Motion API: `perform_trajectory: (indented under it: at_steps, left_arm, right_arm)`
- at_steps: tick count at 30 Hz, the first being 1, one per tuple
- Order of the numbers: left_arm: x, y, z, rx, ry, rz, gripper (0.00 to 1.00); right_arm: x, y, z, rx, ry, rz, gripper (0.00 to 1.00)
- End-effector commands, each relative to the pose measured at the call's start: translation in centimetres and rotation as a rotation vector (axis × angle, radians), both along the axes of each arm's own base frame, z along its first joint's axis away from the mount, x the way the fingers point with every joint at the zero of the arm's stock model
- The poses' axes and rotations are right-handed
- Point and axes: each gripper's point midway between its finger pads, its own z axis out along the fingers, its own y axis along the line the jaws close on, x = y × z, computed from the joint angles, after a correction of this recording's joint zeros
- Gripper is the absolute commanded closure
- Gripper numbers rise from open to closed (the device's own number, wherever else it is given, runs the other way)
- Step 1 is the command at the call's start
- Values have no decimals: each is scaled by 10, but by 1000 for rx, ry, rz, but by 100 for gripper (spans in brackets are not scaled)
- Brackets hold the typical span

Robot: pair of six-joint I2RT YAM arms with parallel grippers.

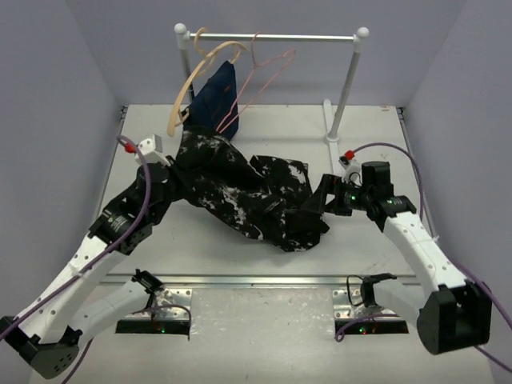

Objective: Place the trousers on the hanger
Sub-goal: Flatten out the trousers at the center of the board.

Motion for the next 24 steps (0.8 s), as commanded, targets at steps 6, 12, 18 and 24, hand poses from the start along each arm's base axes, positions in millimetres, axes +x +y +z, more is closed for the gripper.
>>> perform_trajectory:
  at_steps: [6,12,18,24]
  left_arm:
    - [-24,64,35,24,-58,275,100]
    - [-40,78,83,-15,-180,275,100]
    - [-43,53,132,-30,-330,80,100]
    - [-59,4,226,-41,-591,-244,100]
  right_arm:
    - [36,25,-72,-467,12,191,1]
    - [38,66,-117,-527,1,368,11]
    - [32,111,-106,-293,11,430,65]
    - [58,77,-40,-158,-48,140,100]
